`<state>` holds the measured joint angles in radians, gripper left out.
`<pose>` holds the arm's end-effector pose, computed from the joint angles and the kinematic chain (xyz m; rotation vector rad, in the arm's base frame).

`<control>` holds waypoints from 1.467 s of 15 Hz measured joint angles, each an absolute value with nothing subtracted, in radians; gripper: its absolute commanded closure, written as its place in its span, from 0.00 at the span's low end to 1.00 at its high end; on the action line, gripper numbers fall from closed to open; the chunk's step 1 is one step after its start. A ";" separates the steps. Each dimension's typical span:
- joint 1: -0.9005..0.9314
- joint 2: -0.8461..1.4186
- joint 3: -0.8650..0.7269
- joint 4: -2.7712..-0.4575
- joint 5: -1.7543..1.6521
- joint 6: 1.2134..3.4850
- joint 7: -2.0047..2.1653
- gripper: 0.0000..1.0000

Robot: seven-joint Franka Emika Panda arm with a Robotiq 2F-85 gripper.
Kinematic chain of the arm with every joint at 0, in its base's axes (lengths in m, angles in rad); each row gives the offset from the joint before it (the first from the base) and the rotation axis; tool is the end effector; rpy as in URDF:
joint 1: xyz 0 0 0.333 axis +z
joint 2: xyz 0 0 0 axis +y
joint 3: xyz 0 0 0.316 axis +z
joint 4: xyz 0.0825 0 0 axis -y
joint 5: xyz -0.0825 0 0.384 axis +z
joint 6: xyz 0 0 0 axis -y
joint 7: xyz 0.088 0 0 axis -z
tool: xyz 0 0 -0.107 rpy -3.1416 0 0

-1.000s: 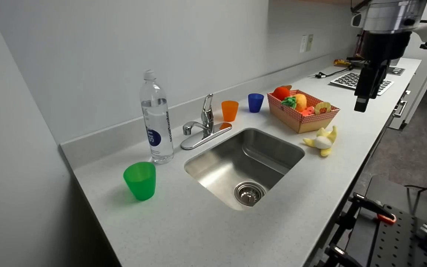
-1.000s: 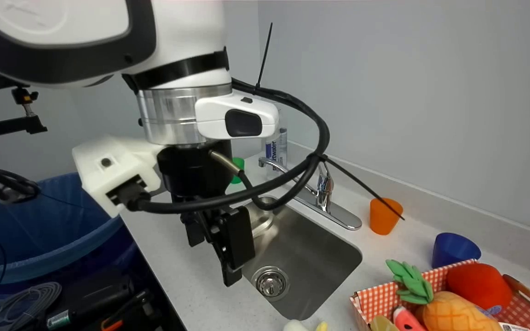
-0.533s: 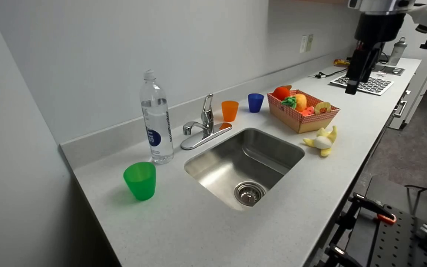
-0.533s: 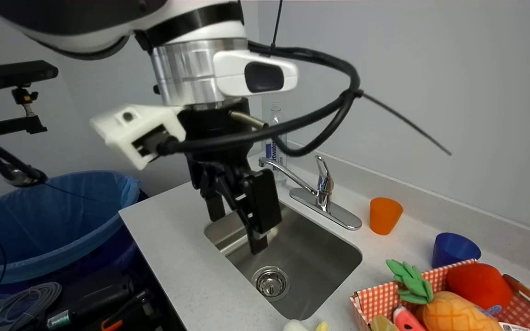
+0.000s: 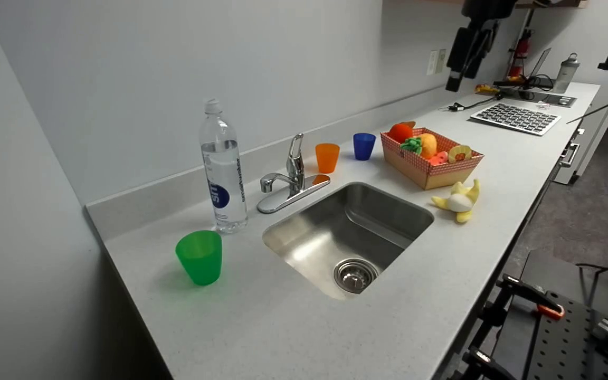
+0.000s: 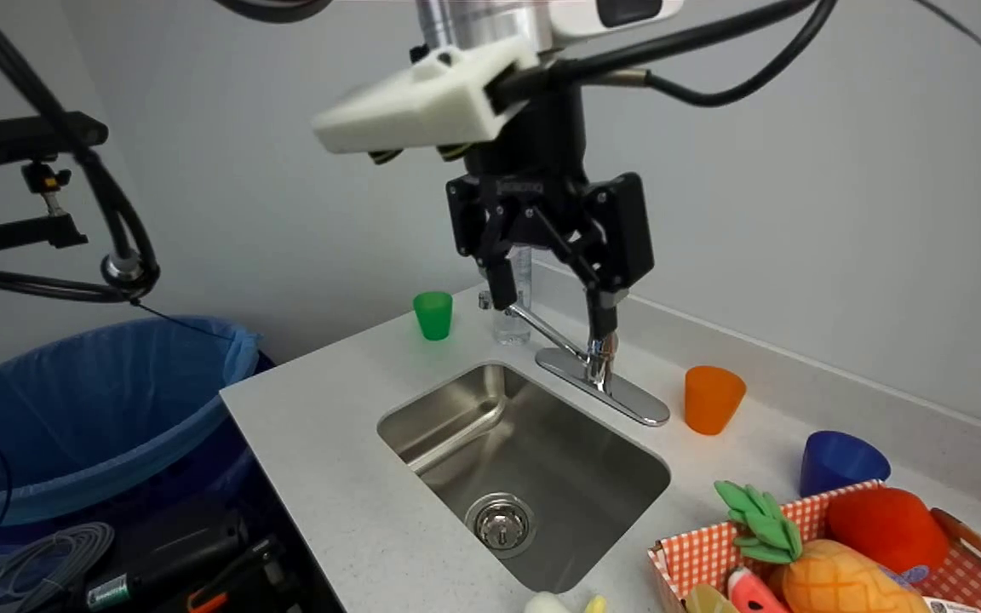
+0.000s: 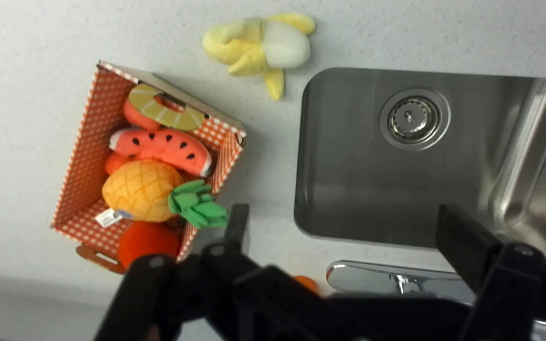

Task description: Pull down the faucet handle

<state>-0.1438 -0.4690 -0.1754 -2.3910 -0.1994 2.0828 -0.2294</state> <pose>0.3991 -0.1482 0.5030 2.9960 0.0103 0.1875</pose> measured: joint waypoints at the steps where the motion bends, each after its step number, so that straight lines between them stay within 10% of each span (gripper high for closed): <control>1: -0.136 -0.436 -0.179 -2.352 -0.182 2.085 -0.251 0.00; 22: -0.102 -0.180 -0.159 -2.106 -0.125 2.088 -0.314 0.00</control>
<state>-0.1018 -0.1798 -0.1594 -2.1065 -0.1251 2.0881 -0.3145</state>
